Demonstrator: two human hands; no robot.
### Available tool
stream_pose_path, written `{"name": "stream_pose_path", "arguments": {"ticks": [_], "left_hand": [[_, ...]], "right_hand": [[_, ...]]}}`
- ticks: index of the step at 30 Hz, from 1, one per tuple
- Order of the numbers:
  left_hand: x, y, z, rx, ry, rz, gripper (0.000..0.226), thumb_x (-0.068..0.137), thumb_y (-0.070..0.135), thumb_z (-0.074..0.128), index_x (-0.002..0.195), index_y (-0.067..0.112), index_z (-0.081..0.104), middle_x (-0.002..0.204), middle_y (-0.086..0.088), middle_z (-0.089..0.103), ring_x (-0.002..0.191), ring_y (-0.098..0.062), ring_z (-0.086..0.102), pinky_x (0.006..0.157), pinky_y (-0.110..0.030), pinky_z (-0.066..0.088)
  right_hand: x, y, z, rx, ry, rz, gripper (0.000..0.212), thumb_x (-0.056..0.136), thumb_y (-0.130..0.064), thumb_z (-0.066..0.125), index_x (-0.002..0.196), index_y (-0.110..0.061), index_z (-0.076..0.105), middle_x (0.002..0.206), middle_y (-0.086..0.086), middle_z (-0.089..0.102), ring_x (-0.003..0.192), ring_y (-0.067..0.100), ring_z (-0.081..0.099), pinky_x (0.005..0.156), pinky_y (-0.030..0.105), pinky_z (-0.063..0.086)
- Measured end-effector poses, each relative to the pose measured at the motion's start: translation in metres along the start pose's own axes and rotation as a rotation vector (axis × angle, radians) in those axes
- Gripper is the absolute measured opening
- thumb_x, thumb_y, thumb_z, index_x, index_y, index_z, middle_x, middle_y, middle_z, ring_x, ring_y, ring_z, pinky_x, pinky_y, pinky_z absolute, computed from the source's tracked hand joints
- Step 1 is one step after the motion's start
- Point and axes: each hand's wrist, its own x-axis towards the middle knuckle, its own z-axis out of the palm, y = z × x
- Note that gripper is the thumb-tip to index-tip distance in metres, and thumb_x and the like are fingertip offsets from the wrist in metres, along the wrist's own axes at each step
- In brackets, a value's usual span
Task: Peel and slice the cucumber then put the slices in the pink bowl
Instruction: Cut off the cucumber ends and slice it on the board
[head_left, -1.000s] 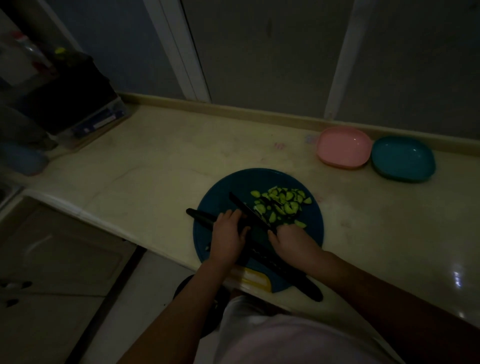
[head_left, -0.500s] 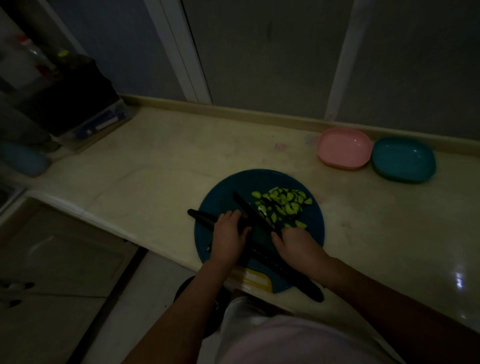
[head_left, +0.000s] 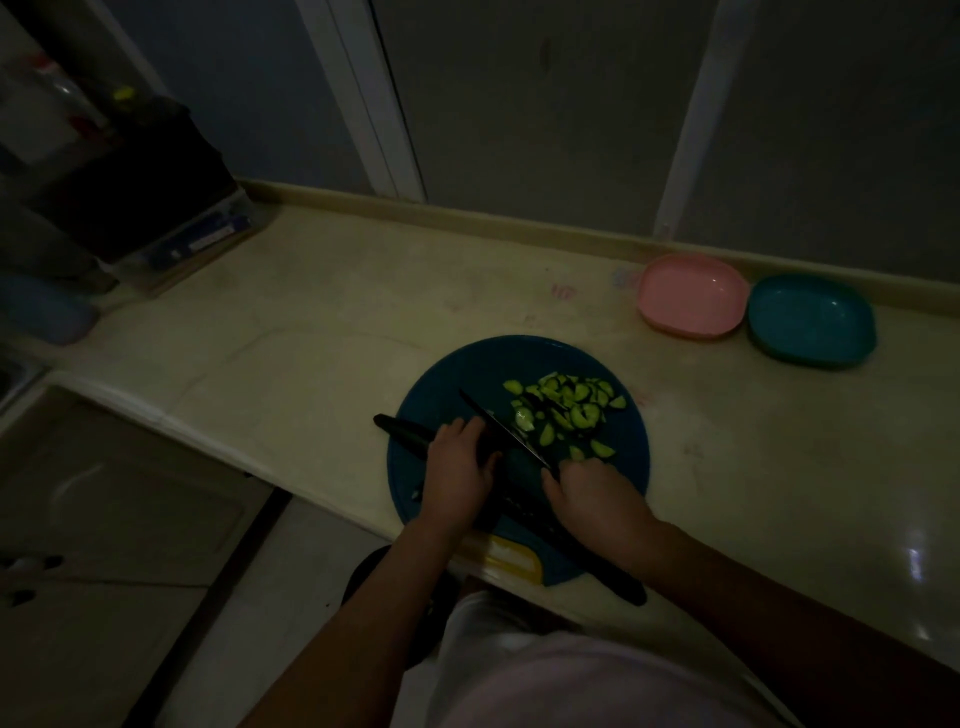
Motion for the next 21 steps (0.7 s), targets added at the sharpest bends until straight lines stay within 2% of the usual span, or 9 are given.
{"name": "stream_pose_path", "arguments": {"ticks": [9,13,16,21], "left_hand": [[0.002,0.001,0.002,0.039,-0.011,0.005,0.029,0.082,0.016,0.066,0.109,0.007,0.059,0.098,-0.012,0.058,0.094,-0.027,0.049,0.074,-0.033,0.035],[0.002,0.000,0.001,0.013,-0.019,-0.007,0.022,0.082,0.014,0.066,0.102,0.007,0.059,0.097,-0.011,0.058,0.093,-0.026,0.049,0.072,-0.030,0.033],[0.002,0.000,0.001,-0.018,-0.018,-0.024,0.020,0.082,0.014,0.067,0.099,0.007,0.059,0.096,-0.009,0.058,0.093,-0.023,0.048,0.070,-0.026,0.028],[0.002,0.000,0.000,-0.068,-0.012,-0.037,0.019,0.079,0.012,0.070,0.092,0.006,0.058,0.093,-0.009,0.059,0.090,-0.021,0.047,0.065,-0.023,0.022]], "right_hand": [[0.010,-0.004,0.002,0.038,-0.022,0.000,0.046,0.101,-0.028,0.035,0.057,-0.015,0.035,0.057,-0.004,0.035,0.048,0.004,0.033,0.041,0.019,0.023],[0.019,-0.009,-0.002,0.066,-0.054,-0.011,0.040,0.101,-0.025,0.033,0.070,-0.006,0.051,0.062,-0.001,0.039,0.063,0.015,0.046,0.052,0.022,0.034],[0.017,-0.001,0.002,0.091,-0.017,-0.015,0.047,0.100,-0.027,0.036,0.055,-0.014,0.037,0.057,-0.003,0.038,0.050,0.009,0.039,0.042,0.021,0.025],[0.011,0.004,0.003,0.080,0.000,0.007,0.047,0.100,-0.028,0.037,0.055,-0.016,0.034,0.056,-0.004,0.035,0.048,0.008,0.036,0.039,0.018,0.021]]}}
